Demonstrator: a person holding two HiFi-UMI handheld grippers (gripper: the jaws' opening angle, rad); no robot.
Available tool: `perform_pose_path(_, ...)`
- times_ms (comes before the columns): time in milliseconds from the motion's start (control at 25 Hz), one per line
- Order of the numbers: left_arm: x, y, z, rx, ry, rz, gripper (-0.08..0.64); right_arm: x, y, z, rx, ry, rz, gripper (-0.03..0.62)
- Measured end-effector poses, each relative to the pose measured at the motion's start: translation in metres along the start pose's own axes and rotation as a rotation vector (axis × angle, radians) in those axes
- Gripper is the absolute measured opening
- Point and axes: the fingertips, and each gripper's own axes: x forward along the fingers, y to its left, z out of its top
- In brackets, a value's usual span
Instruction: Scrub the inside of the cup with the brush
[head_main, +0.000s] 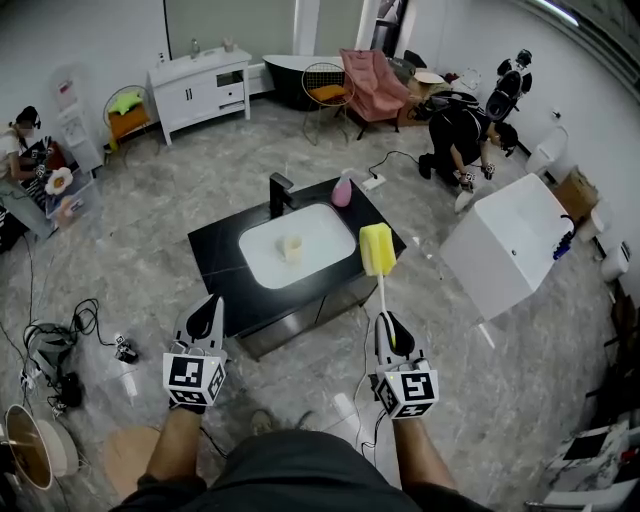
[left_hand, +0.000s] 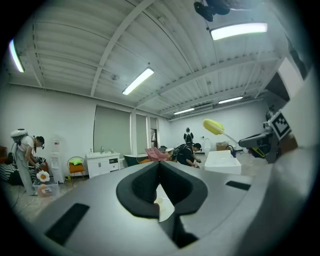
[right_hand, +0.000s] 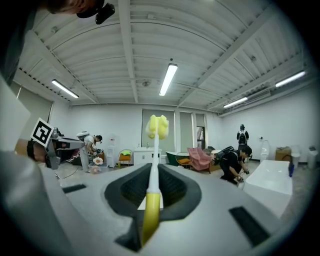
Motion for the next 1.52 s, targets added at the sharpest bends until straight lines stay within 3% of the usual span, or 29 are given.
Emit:
perform_pose_path(280, 0.008, -0.019, -0.003, 0.025, 0.018, 0.041, 0.003, 0.000, -0.029, 0.001, -0.010, -0.008, 0.047, 0.037)
perform_pose_path(600, 0.039, -0.021, -0.025, 0.013, 0.050, 0.078, 0.003, 0.037, -0.050, -0.009, -0.008, -0.004, 0.092, 0.037)
perform_pose_path(1280, 0.231, 0.024, -0.050, -0.035, 0.110, 0.056, 0.003, 0.227, -0.122, 0.011, -0.029, 0.034, 0.106, 0.037)
perform_pose_path(1520, 0.285, 0.042, -0.054, -0.048, 0.130, 0.031, 0.003, 0.297, -0.123, 0.022, -0.023, 0.023, 0.138, 0.037)
